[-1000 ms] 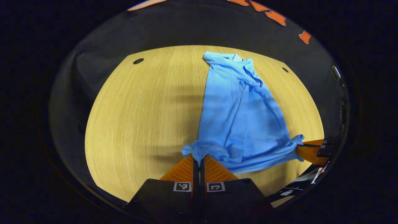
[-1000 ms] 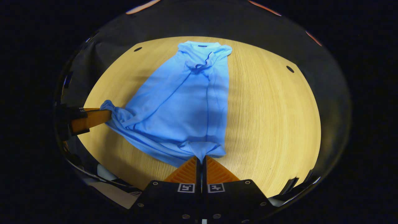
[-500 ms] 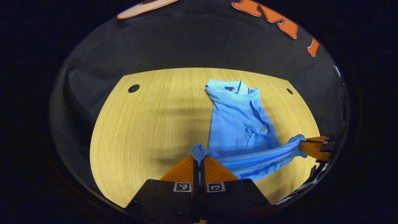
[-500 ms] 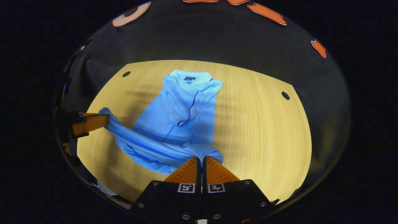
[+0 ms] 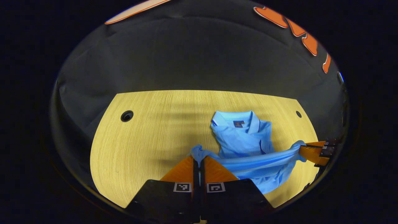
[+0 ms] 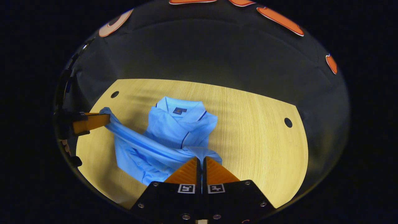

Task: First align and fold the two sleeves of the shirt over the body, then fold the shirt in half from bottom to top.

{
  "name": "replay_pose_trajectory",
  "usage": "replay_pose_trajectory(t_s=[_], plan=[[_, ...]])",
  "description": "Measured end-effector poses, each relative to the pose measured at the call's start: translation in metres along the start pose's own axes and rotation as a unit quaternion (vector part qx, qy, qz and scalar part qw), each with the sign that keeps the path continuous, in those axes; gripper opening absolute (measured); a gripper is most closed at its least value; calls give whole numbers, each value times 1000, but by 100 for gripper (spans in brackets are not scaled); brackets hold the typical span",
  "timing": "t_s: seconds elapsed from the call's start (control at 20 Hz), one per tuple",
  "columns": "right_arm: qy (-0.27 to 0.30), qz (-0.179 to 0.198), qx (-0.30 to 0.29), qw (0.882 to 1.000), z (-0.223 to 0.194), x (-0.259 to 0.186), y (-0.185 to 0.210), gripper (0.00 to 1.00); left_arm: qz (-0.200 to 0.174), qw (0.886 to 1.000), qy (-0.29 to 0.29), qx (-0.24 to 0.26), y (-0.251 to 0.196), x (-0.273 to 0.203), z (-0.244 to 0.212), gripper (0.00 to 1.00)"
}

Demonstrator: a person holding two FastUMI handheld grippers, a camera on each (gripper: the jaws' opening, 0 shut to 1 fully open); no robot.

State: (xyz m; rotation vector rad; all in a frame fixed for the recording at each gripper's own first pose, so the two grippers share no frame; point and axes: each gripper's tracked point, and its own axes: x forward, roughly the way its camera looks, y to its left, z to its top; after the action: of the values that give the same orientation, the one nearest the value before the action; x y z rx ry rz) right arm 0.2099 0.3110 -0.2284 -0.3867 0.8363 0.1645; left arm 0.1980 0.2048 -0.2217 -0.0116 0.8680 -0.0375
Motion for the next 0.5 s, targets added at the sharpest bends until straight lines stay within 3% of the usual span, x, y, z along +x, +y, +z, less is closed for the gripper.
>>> replay_pose_trajectory(t_s=[0.3,0.5], plan=[[-12,4,32,999,41,46,-10,0,19,999,1,28,5,54,21,4],[3,-15,49,999,33,71,-19,3,24,999,17,44,5,83,12,6]])
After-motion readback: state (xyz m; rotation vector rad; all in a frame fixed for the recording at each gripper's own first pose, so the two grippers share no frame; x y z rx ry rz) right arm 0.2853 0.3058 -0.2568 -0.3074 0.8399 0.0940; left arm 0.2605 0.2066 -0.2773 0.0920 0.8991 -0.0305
